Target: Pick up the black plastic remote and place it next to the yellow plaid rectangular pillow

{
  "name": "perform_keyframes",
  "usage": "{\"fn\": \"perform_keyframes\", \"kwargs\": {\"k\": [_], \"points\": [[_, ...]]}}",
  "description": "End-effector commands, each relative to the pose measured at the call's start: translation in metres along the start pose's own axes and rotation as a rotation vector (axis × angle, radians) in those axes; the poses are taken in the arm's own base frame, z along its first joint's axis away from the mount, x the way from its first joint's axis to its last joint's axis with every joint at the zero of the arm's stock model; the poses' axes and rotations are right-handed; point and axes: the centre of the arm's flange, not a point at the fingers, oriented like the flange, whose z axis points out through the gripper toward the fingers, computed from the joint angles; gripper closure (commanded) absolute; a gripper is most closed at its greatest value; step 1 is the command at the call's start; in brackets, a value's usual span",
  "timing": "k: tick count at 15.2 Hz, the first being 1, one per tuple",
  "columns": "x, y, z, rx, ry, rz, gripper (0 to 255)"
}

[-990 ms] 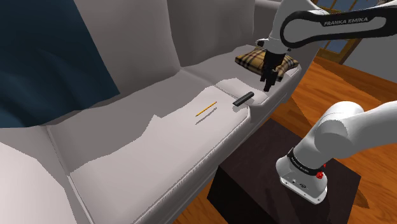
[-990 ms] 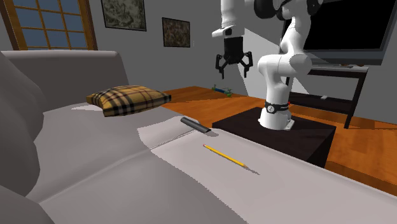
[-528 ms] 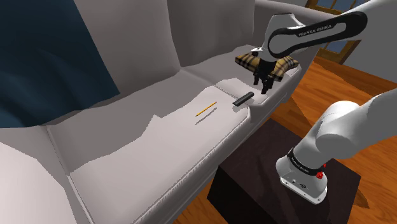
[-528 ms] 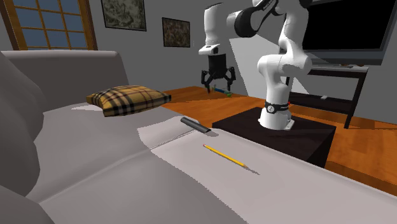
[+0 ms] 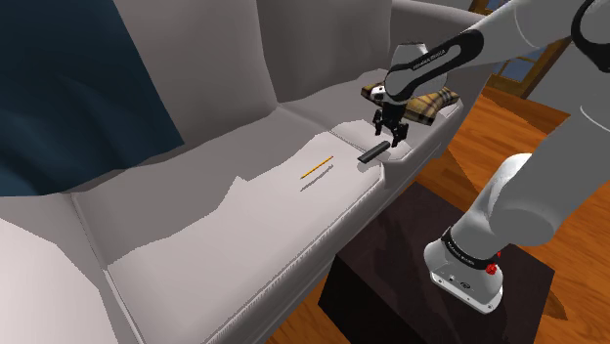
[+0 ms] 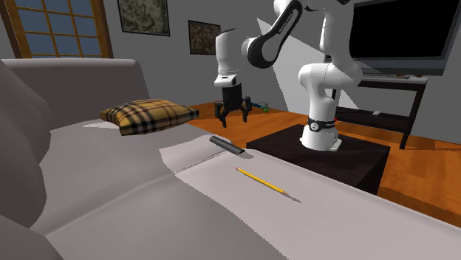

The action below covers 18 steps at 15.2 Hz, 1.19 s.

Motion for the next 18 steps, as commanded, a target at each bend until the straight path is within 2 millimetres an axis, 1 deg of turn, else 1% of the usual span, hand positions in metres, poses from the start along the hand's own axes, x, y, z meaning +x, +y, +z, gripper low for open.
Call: {"fn": "perform_keyframes", "kwargs": {"k": [1, 4, 12, 18], "points": [[-0.005, 0.019, 0.018, 0.000, -0.006, -0.088, 0], [-0.007, 0.048, 0.042, 0.001, -0.012, -0.204, 0], [-0.008, 0.048, 0.082, 0.001, -0.012, -0.204, 0], [-0.008, 0.048, 0.082, 0.001, -0.012, -0.204, 0]]}}
